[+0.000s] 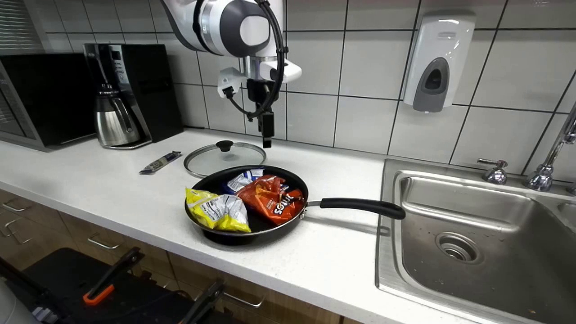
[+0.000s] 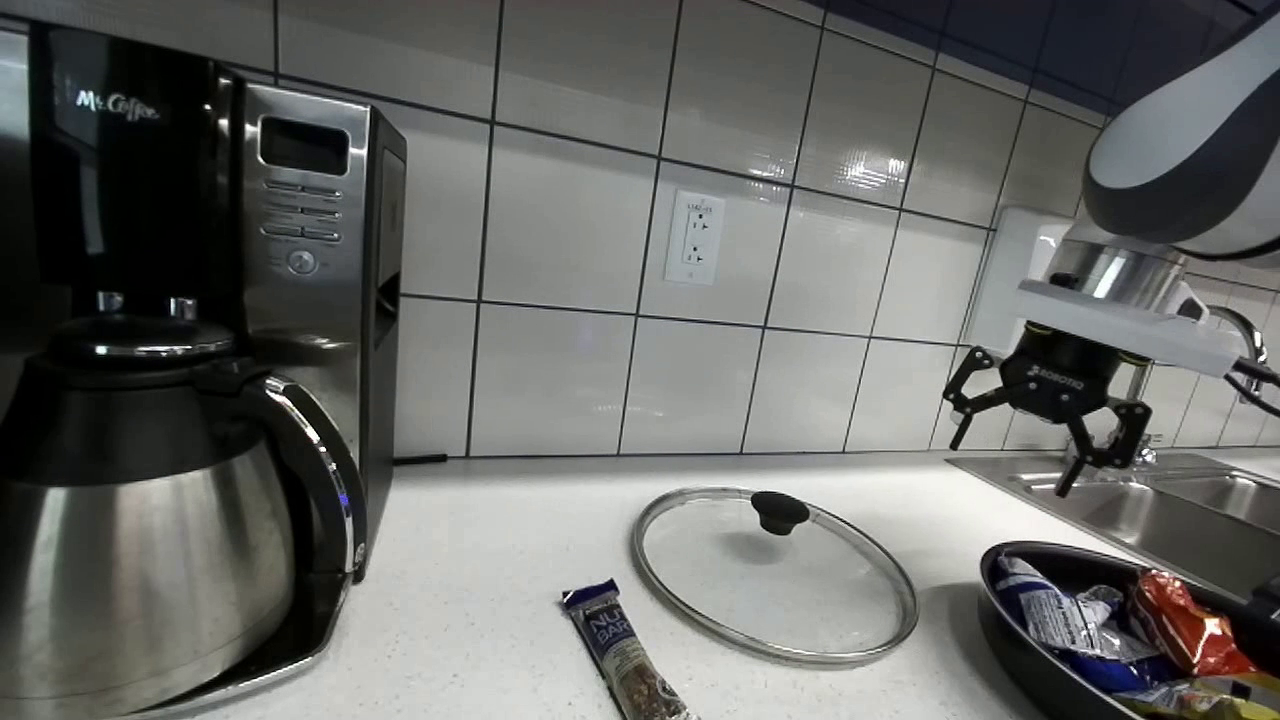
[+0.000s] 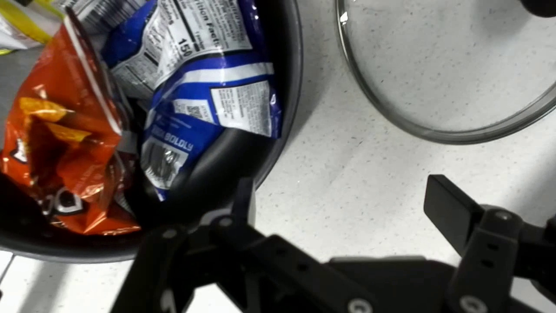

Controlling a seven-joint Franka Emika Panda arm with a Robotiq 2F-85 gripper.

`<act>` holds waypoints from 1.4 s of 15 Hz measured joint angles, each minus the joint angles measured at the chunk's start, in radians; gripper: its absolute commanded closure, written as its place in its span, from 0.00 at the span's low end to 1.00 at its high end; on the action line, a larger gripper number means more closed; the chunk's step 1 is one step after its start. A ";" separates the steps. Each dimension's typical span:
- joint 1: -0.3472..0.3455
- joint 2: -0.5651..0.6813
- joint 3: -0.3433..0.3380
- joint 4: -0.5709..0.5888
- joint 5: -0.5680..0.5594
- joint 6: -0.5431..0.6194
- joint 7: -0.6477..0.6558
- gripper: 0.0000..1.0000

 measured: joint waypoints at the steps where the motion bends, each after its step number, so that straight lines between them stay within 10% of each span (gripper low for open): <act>1: 0.009 0.019 0.007 0.024 0.000 -0.009 0.000 0.00; 21: 0.136 0.366 0.115 0.453 0.000 -0.268 -0.186 0.00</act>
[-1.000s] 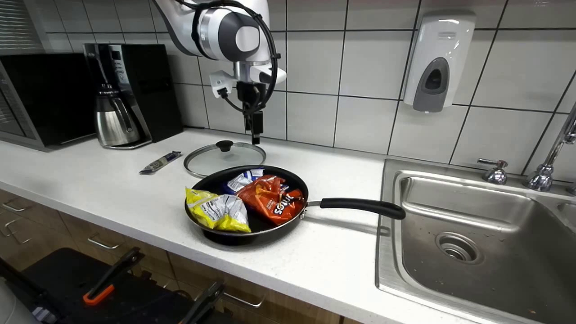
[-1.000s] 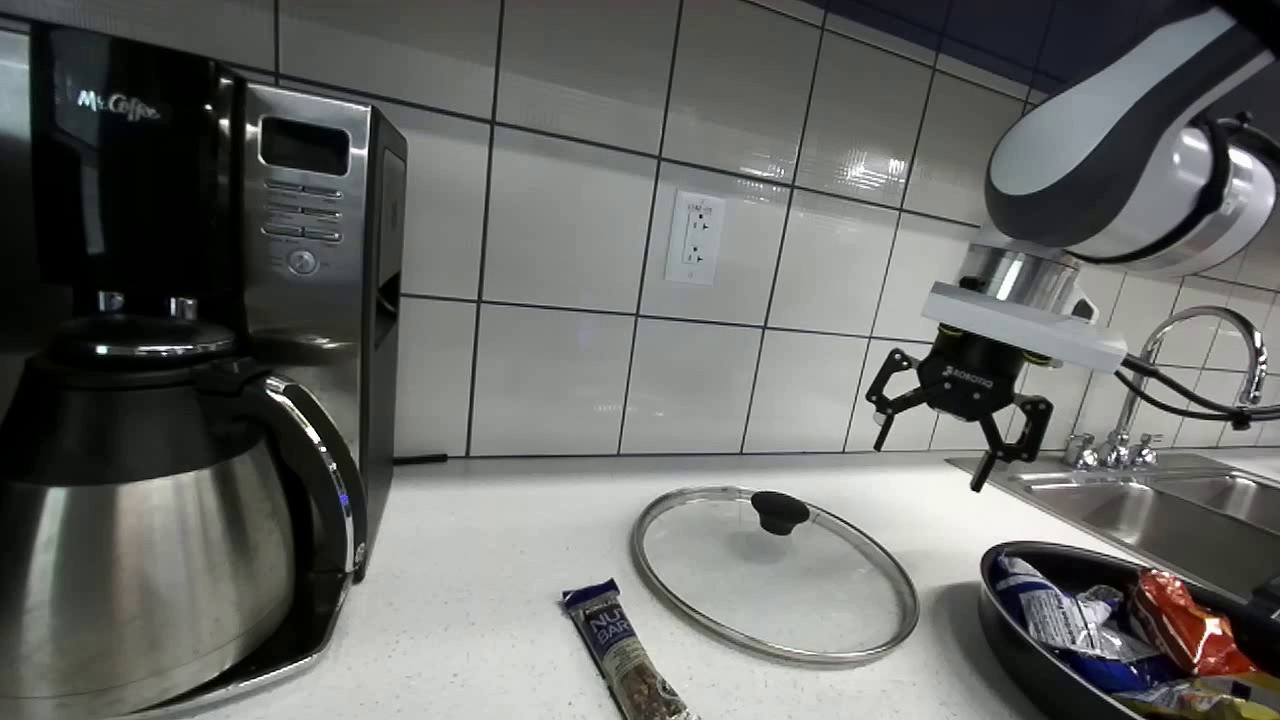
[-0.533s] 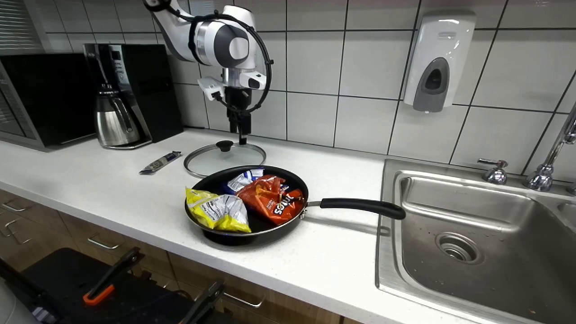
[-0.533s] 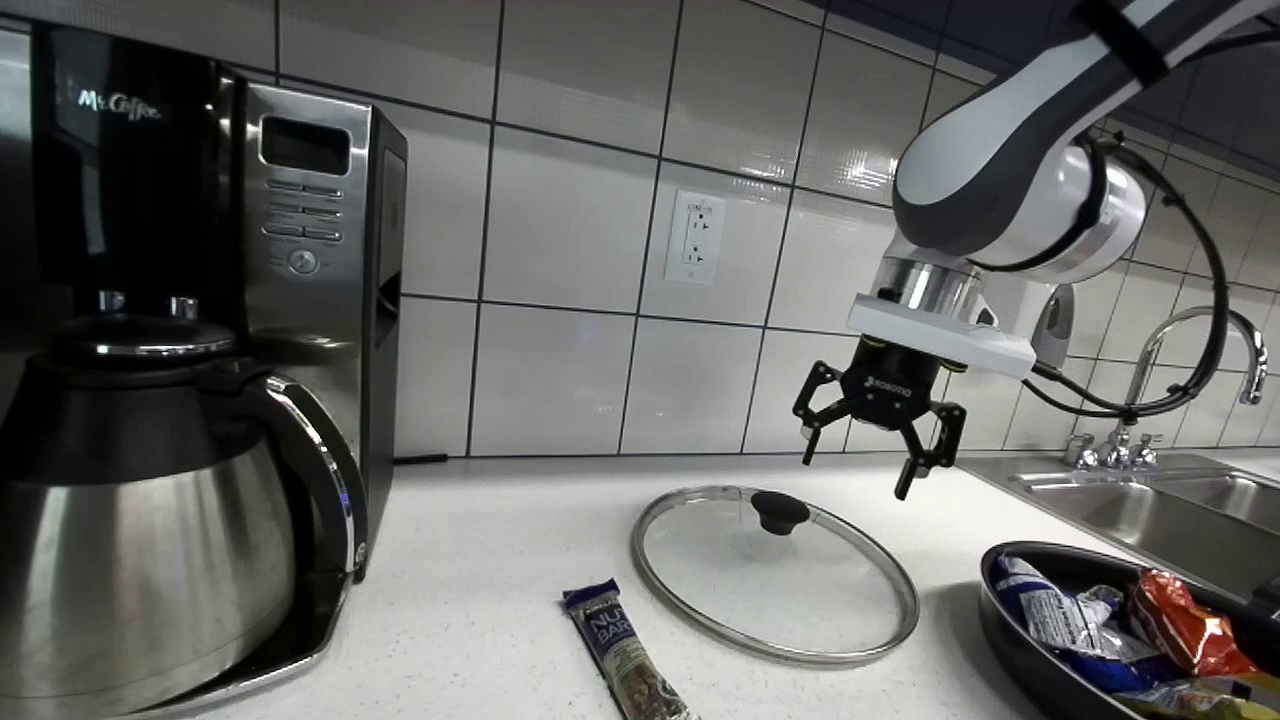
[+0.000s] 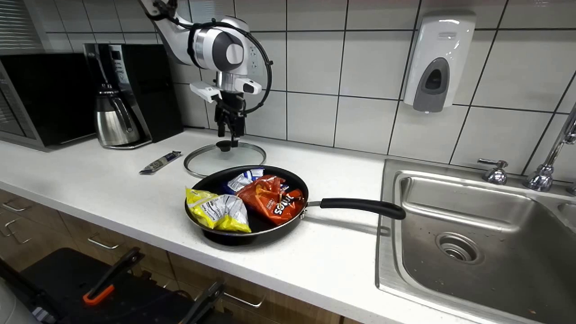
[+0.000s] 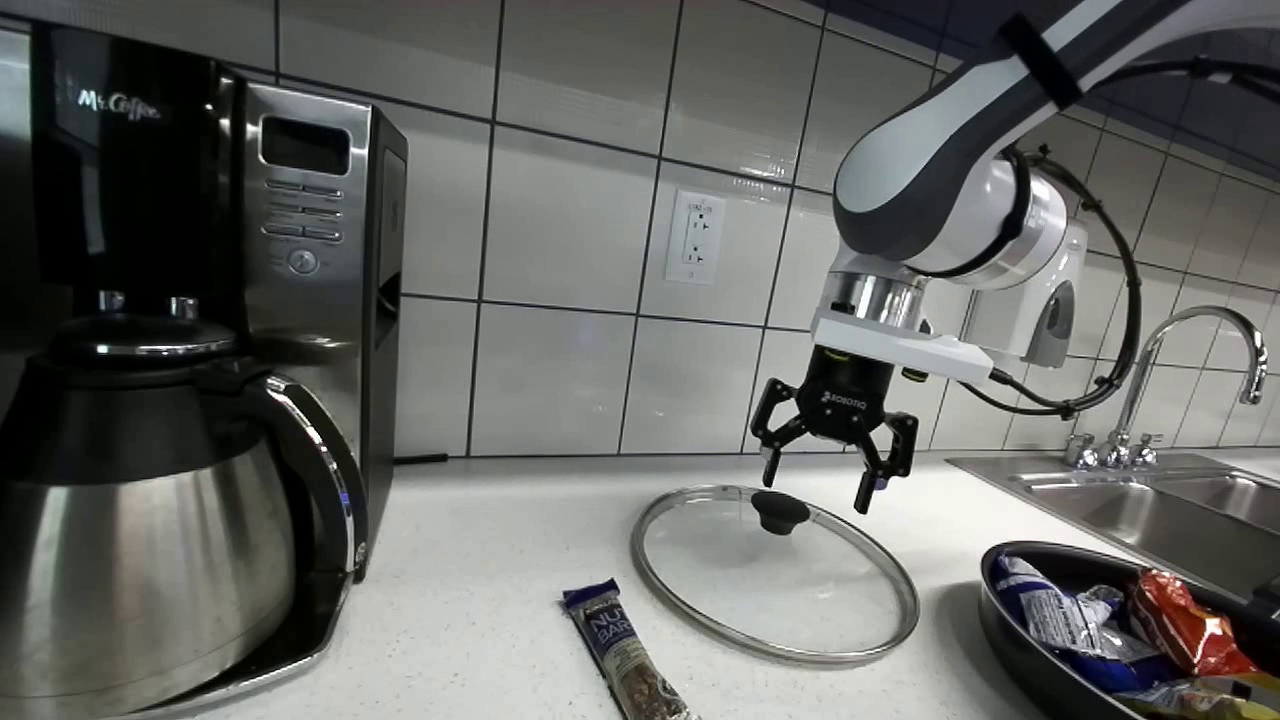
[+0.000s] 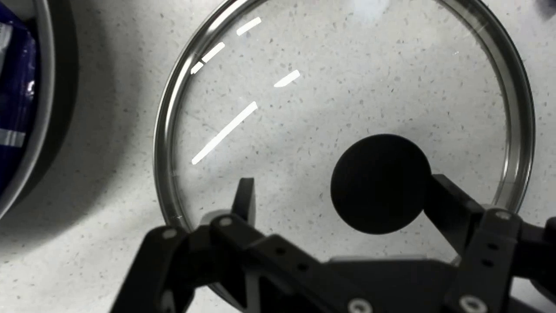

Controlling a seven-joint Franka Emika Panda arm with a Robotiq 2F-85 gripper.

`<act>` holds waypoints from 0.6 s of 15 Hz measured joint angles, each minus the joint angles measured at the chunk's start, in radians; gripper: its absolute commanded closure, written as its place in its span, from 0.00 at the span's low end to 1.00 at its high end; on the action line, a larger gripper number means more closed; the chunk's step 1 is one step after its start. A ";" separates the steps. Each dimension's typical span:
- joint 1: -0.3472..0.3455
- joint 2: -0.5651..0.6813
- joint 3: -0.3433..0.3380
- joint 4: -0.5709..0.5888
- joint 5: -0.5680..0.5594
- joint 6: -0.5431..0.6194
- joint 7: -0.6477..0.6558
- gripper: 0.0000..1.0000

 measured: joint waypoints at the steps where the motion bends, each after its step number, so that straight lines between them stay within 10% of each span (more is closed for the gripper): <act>1: 0.003 0.011 0.000 0.013 0.000 -0.013 -0.011 0.00; 9: 0.021 0.099 0.001 0.133 -0.022 -0.085 -0.057 0.00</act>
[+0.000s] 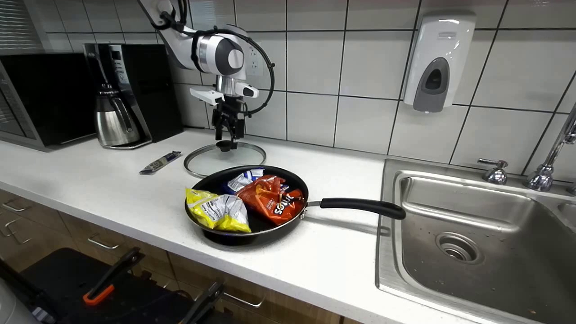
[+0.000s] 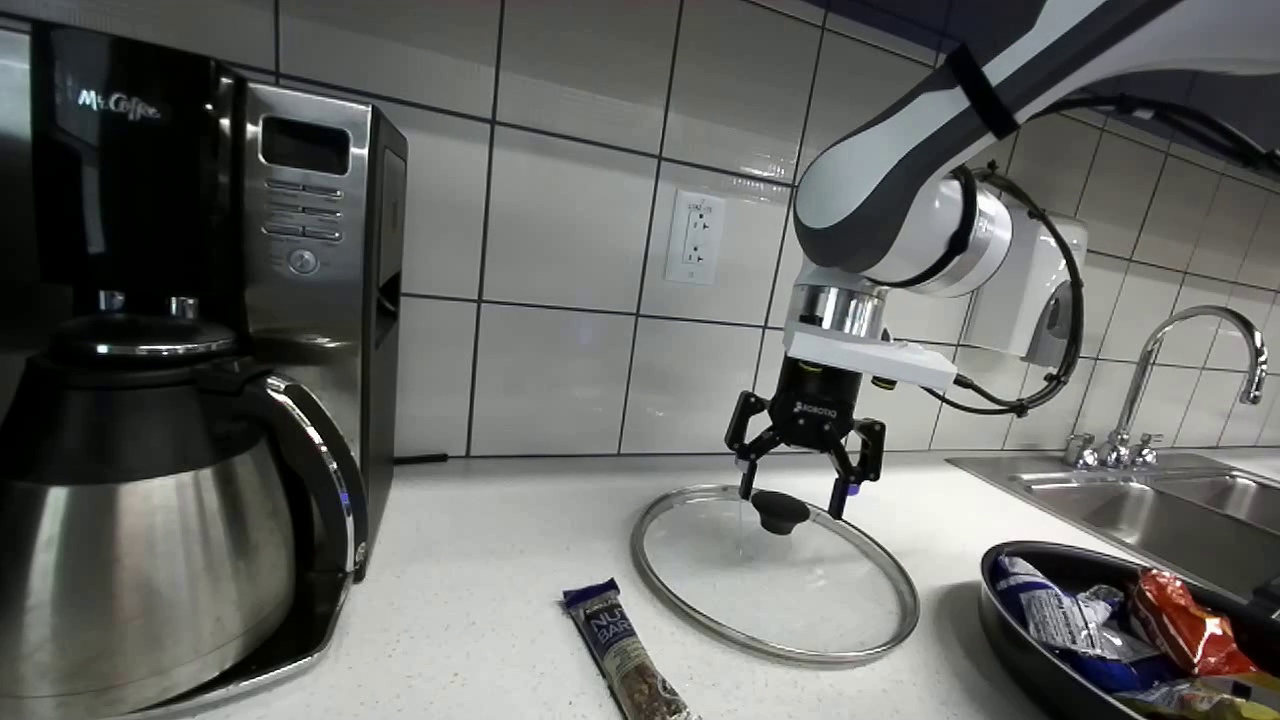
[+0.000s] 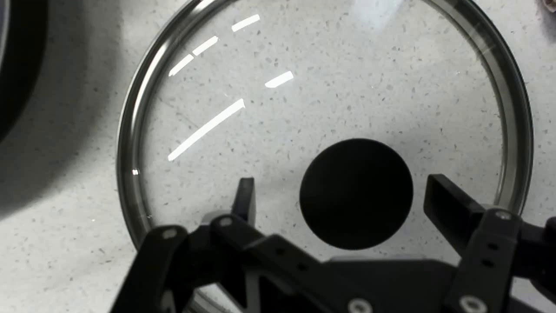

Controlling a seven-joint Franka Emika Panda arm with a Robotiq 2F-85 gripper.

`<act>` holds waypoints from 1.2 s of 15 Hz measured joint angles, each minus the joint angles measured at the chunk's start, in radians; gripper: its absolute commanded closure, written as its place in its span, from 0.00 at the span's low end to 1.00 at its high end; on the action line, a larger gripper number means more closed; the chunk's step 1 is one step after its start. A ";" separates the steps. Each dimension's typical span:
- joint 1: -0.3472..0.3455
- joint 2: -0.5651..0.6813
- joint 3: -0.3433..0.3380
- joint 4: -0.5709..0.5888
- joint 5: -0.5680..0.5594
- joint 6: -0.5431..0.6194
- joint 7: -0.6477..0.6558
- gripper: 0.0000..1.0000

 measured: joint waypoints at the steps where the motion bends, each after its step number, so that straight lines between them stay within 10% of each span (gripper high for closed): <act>1: 0.004 0.012 0.000 0.017 -0.010 -0.006 -0.001 0.00; 18: 0.031 0.070 -0.017 0.099 -0.068 -0.062 -0.003 0.00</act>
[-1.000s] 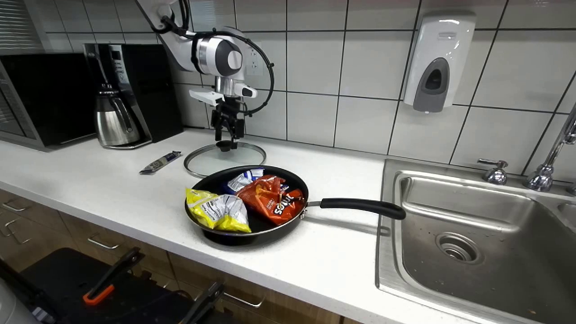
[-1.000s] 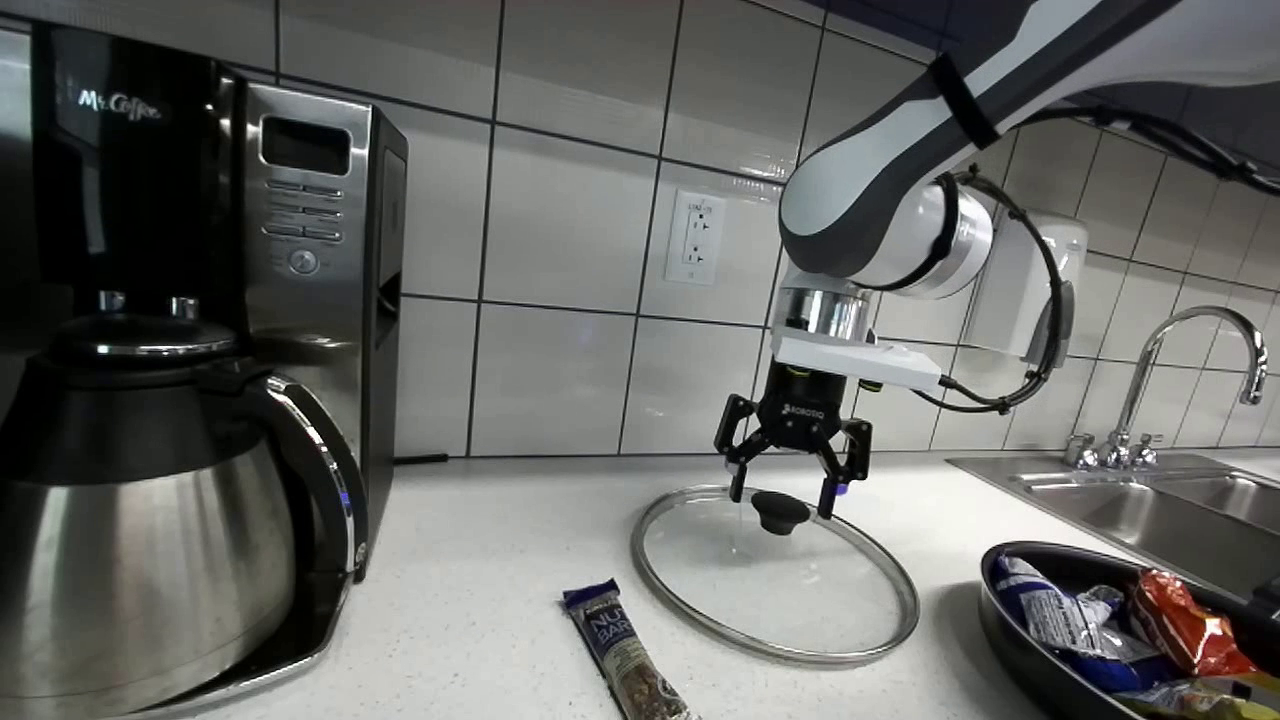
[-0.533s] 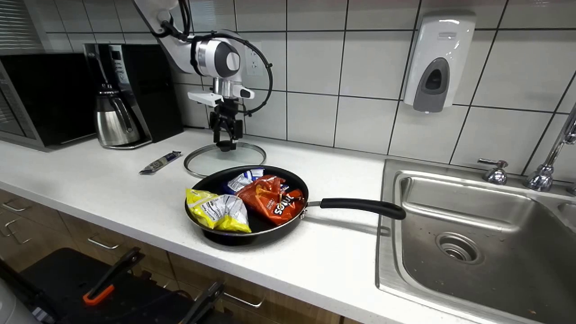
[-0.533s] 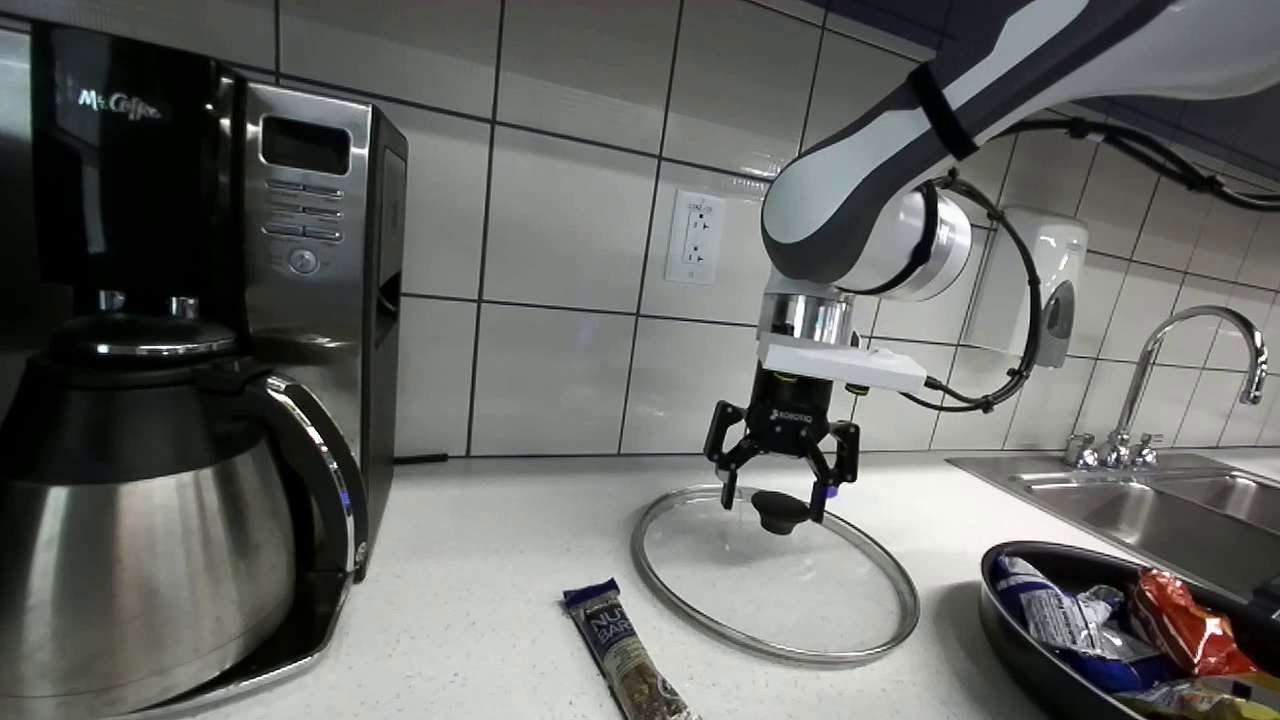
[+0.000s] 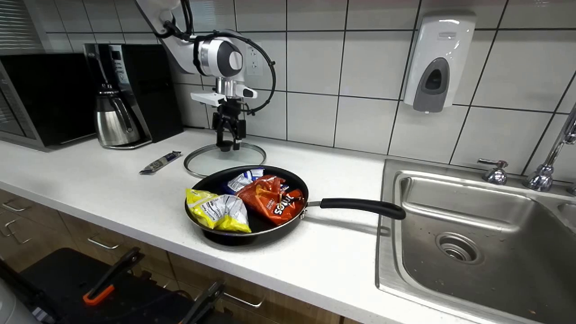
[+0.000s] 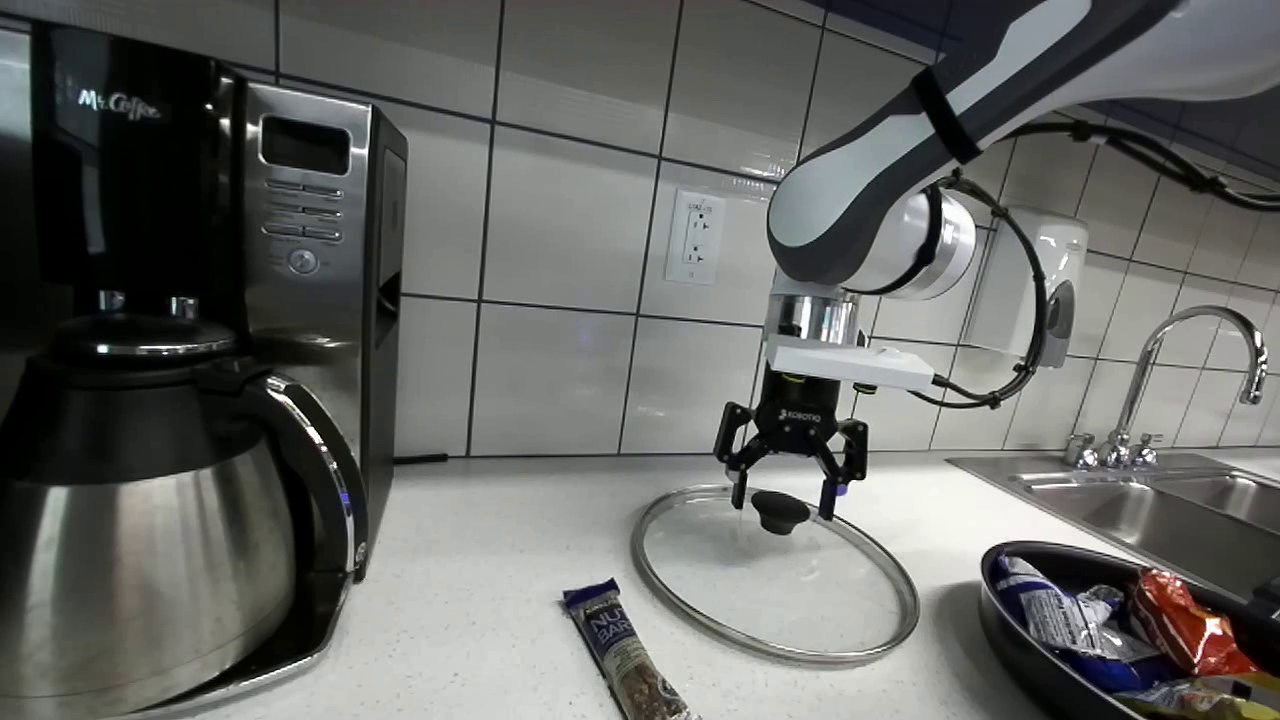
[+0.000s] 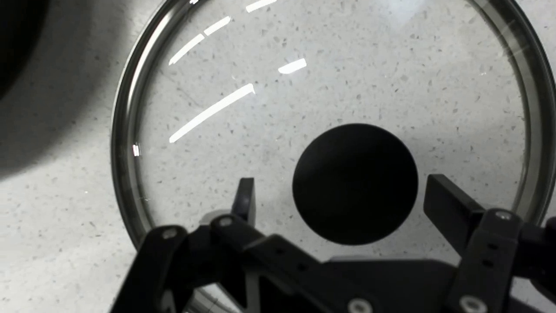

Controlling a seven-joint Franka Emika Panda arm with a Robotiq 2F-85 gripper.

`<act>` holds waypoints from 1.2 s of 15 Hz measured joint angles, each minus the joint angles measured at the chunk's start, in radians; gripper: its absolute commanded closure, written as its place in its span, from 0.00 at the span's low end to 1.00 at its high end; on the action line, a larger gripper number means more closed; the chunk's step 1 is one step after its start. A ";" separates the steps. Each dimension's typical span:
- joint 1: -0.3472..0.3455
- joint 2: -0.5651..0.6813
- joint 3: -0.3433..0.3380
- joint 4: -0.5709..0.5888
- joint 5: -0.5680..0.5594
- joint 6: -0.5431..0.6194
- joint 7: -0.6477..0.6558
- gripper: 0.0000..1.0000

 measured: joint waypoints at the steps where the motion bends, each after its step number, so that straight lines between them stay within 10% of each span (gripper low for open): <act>1: 0.000 0.000 0.000 0.000 0.000 0.000 0.000 0.00; 8: 0.011 -0.004 0.000 0.000 -0.001 0.000 0.000 0.00; 9: 0.013 -0.005 0.000 0.000 -0.001 0.000 0.000 0.25; 14: 0.022 -0.011 0.000 -0.002 -0.008 -0.002 0.000 0.58; 18: 0.022 -0.012 -0.001 -0.002 -0.011 -0.003 0.000 0.61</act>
